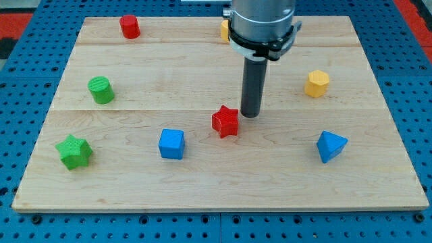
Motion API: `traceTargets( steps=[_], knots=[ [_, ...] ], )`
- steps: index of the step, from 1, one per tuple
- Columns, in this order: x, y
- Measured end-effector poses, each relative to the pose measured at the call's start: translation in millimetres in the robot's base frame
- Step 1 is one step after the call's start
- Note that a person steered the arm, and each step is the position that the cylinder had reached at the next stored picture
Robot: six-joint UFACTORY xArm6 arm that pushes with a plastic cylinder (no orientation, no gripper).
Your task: Move the blue triangle diagonally right to the red star
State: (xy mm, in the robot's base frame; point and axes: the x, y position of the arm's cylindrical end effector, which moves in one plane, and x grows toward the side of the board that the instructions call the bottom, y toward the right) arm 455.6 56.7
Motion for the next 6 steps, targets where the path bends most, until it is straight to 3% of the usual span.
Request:
traceTargets(
  steps=[1,2,5,6],
  knots=[
    [12.5,-44.7],
    [14.5,-41.2],
    [14.7,153.4],
    [44.8,152.3]
  ],
)
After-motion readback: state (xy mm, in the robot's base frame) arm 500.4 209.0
